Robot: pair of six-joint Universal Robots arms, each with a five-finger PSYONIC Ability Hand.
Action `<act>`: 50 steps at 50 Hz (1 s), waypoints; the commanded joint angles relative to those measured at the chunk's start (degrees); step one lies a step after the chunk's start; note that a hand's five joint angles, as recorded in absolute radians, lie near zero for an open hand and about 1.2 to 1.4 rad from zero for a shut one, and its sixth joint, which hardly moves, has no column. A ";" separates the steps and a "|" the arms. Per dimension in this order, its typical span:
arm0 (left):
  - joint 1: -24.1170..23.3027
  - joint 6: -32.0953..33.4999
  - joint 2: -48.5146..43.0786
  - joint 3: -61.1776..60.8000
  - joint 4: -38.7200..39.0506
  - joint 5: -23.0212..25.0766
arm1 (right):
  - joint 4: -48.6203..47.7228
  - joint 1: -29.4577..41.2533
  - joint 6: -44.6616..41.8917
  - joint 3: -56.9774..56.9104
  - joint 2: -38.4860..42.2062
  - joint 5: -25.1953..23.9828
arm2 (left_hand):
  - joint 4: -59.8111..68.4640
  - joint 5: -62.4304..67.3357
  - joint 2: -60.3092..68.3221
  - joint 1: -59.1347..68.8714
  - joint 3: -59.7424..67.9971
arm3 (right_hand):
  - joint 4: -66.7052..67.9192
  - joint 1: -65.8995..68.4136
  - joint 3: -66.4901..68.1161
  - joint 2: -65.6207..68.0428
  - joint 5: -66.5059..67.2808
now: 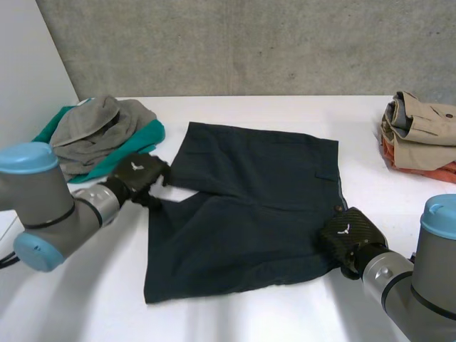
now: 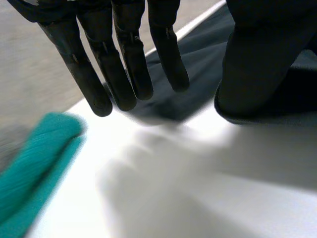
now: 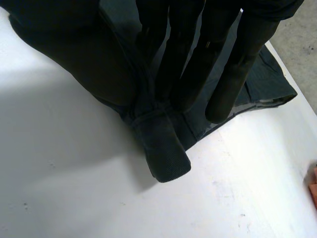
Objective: Fold the laundry.
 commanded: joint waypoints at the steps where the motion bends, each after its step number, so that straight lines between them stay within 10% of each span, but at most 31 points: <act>1: 0.63 -1.97 -2.94 5.41 0.32 -12.25 | -0.17 0.00 -0.09 0.04 0.16 0.16 | 6.24 6.84 6.23 6.21 6.35 | 11.11 16.91 11.53 11.61 11.22; 21: -0.86 -1.53 2.42 -3.37 0.50 -1.79 | -0.09 0.00 -0.09 0.13 0.16 0.25 | -6.37 -5.76 -6.38 -6.40 -6.26 | 11.11 16.91 11.53 11.61 11.22; 40: -9.20 -6.80 33.88 -24.28 -8.11 -3.02 | -0.09 0.00 0.00 0.31 -0.37 0.34 | -6.72 -6.12 -6.73 -6.75 -6.61 | 11.11 16.91 11.53 11.61 11.22; 50: -16.68 -6.27 23.97 -28.43 -7.59 -12.24 | 0.00 -0.09 0.00 0.39 -0.63 0.52 | -2.18 -1.57 -2.18 -2.21 -2.07 | 11.11 16.91 11.53 11.61 11.22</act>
